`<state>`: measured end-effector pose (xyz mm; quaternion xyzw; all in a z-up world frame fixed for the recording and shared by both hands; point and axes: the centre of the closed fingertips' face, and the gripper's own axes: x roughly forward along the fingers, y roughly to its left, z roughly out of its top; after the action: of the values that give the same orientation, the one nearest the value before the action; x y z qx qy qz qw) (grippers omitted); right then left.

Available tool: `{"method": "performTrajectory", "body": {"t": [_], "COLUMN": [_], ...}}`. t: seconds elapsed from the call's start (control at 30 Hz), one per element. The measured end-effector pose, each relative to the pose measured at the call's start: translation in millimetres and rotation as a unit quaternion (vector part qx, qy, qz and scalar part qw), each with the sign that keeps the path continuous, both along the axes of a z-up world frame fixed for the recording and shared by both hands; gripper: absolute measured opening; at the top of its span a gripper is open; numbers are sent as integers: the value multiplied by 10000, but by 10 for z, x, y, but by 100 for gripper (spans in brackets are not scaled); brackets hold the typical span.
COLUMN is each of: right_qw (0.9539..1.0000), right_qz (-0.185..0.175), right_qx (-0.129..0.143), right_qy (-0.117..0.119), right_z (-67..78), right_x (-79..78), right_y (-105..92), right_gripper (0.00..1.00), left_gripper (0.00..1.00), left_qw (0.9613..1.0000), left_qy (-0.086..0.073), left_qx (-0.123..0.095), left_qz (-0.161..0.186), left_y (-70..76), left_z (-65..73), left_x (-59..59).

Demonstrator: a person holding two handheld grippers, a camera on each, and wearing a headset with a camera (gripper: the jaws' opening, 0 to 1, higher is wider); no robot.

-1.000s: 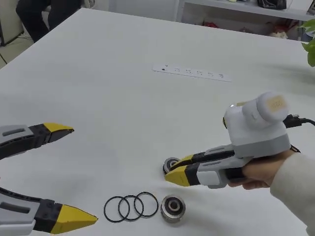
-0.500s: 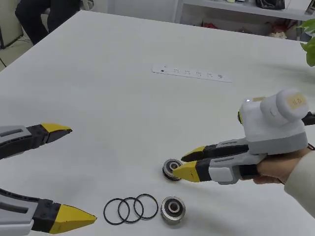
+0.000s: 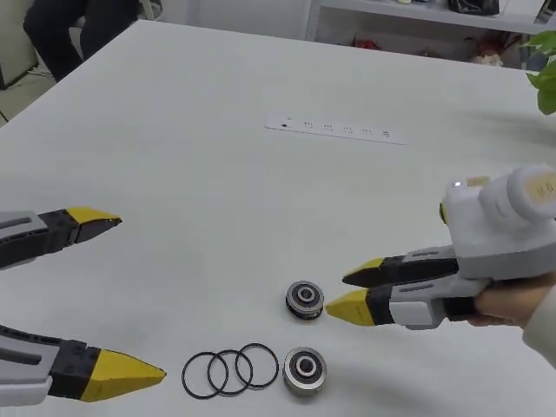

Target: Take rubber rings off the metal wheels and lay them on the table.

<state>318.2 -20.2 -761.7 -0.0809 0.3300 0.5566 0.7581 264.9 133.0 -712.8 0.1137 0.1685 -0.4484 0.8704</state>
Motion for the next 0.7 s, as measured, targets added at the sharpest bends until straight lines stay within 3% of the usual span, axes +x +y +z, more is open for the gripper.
{"method": "performTrajectory", "body": {"t": [0.3, 0.7], "right_qw": [9999, 9997], "right_qz": [-26, -54], "right_qx": [-111, -202], "right_qy": [-41, -101], "right_z": [-101, -196], "right_x": [17, 55], "right_y": [-78, -143], "right_gripper": [32, 32], "left_gripper": [100, 99], "left_qw": [10000, 9993], "left_qy": [-54, -157], "left_qx": [26, 115], "left_qz": [-31, -316], "left_y": [6, -130], "left_z": [49, 97], "left_x": [58, 166]}}
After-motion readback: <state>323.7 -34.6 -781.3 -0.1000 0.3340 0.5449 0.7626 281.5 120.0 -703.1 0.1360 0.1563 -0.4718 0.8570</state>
